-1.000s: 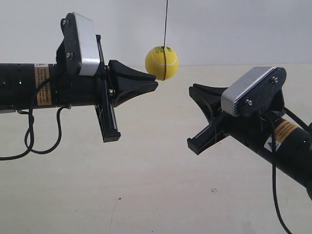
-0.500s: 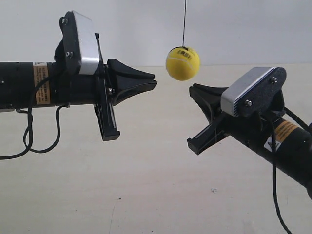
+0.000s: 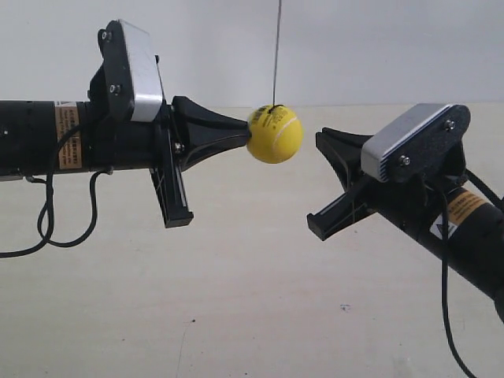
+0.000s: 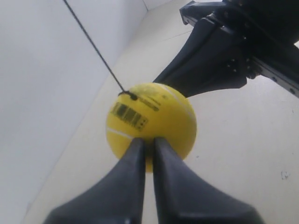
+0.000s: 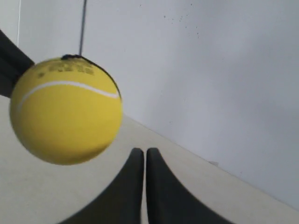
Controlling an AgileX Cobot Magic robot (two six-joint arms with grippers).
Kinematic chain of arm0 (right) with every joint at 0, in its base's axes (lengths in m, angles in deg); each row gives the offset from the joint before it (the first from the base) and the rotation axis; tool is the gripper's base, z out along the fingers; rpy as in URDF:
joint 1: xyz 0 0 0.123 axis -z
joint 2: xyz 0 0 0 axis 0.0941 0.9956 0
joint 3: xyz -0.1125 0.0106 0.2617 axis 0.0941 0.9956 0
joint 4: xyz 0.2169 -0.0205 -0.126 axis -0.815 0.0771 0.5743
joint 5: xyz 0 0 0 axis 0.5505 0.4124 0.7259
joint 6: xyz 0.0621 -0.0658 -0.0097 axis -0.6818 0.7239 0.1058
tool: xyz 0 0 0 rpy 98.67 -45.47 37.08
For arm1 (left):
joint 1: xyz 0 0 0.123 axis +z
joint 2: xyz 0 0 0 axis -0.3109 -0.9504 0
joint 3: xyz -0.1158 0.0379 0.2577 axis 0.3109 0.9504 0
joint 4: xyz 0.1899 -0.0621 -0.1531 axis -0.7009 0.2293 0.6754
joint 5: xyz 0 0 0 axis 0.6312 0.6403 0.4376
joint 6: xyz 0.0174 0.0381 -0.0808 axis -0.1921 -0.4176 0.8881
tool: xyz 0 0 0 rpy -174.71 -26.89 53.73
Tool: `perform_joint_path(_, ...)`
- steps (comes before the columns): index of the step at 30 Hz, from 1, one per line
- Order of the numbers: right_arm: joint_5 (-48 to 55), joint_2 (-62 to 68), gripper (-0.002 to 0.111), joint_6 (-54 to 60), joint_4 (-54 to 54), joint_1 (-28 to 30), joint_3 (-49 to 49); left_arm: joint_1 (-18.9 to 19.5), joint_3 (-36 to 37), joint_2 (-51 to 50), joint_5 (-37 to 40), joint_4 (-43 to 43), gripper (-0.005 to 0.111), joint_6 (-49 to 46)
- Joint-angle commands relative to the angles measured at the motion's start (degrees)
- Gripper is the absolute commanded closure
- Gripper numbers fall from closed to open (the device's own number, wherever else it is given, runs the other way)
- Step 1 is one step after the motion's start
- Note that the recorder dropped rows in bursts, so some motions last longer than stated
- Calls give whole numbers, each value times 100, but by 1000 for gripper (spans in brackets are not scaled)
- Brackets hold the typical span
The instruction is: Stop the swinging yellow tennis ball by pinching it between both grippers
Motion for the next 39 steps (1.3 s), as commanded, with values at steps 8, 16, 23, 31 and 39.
perform_joint_path(8, -187, -45, 108, -226, 534, -15, -28, -30, -17, 4, -156, 79, 102, -21)
perform_joint_path(16, -174, -45, 108, -226, 534, -15, -26, -30, -17, 4, -156, 79, 102, -21)
perform_joint_path(23, -163, -45, 108, -226, 534, -15, -26, -30, -17, 4, -156, 79, 102, -21)
perform_joint_path(31, -163, -45, 108, -226, 534, -15, -26, -30, -17, 11, -156, 79, 102, 0)
perform_joint_path(39, -138, -45, 108, -194, 483, -15, -26, -30, -17, 11, -145, 79, 102, 0)
